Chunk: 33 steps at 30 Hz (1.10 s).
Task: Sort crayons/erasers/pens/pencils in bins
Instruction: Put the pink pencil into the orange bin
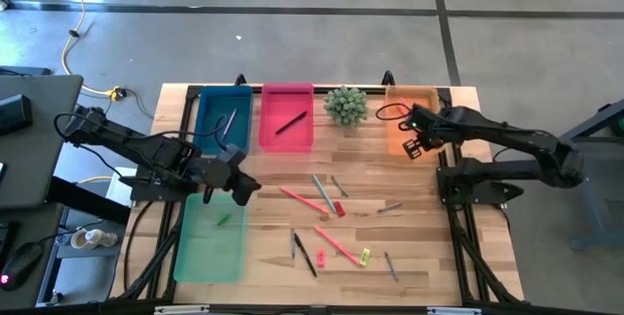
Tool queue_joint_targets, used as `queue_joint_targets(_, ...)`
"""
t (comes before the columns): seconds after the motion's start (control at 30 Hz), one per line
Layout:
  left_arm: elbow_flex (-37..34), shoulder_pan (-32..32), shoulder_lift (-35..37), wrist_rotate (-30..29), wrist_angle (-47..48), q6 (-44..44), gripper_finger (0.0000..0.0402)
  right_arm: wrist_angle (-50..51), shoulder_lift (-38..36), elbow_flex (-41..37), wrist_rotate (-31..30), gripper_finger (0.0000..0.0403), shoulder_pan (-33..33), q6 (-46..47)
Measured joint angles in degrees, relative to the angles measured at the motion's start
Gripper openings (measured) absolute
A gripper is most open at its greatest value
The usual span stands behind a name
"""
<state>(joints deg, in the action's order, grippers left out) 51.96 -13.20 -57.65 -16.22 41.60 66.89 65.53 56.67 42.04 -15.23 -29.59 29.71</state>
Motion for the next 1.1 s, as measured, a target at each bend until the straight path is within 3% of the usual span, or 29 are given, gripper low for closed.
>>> queue_joint_targets(0.33, 0.00, 0.12, 0.13, 1.10, -9.16, -1.29, 0.0133, -4.00, 4.28, -0.79, 2.02, 0.0009, -10.40, -11.81)
queue_joint_targets(0.57, 0.12, 0.05, 0.13, 2.06, -11.73, -1.13, 0.0133, -4.01, 10.19, -0.79, 2.25, 0.0009, -12.74, -12.23)
queue_joint_targets(0.8, 3.46, 0.05, 0.13, 3.39, -9.90, -1.13, 0.0133, -4.10, 15.26, -0.79, 2.22, 0.0010, -12.80, -12.10)
queue_joint_targets(1.1, 9.13, 0.01, -1.14, 4.42, -0.13, -1.55, 0.0133, -4.17, 19.63, -0.79, 1.99, 0.0010, -12.80, -11.89)
